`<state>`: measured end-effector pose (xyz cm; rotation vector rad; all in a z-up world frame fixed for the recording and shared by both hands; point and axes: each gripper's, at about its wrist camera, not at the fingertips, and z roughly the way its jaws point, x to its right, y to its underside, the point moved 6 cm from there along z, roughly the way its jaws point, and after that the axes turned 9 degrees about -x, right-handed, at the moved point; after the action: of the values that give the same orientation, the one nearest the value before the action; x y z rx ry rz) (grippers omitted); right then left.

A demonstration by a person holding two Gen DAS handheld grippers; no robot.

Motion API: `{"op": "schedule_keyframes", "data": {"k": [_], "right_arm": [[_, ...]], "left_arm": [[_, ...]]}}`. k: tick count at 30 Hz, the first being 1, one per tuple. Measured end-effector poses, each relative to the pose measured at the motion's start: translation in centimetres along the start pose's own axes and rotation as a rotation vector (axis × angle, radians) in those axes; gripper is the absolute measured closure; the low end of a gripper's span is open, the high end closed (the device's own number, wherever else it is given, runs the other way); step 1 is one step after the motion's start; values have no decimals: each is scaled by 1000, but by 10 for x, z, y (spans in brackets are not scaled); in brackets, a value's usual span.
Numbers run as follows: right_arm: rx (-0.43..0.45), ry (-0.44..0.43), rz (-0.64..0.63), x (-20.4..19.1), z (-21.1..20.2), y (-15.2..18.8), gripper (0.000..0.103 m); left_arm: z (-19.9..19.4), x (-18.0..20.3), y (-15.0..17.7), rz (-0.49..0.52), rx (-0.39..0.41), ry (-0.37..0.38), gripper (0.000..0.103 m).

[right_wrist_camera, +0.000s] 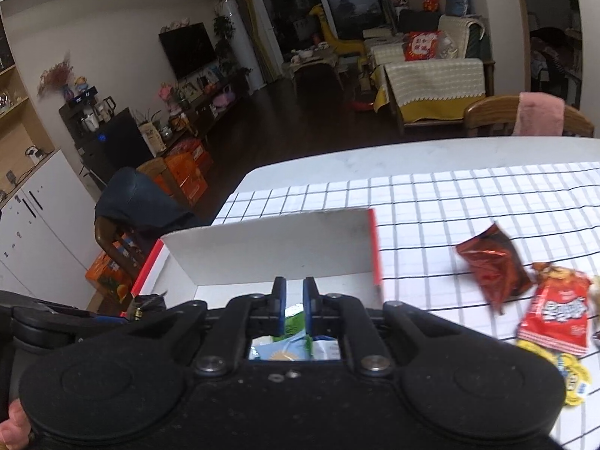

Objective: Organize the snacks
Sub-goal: 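Carry the black pack and blue-and-white pack over the box with both tools, then open both tools to drop the two packs into the box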

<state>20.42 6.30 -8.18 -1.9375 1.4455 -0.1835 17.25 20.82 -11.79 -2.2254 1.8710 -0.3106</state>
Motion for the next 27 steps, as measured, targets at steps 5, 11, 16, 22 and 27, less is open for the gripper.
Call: {"op": "schedule_keyframes", "data": {"k": [5,11,16,22,27], "right_arm": [[-52,8,-19,-6,22,2,95],[-145,5,-30,-3,33,16,94],[-183,17,-59,-6,33,27,94],[-186,20,-64,-4,30,31,93],[-161,20,-57,-4,22,29,86]], "left_arm": [[19,0,-3,44,-32,-10,70],[45,5,0,90,-94,-18,70],[57,10,5,113,-118,-22,69],[57,14,5,114,-108,-14,69],[45,14,6,107,-86,9,68]]}}
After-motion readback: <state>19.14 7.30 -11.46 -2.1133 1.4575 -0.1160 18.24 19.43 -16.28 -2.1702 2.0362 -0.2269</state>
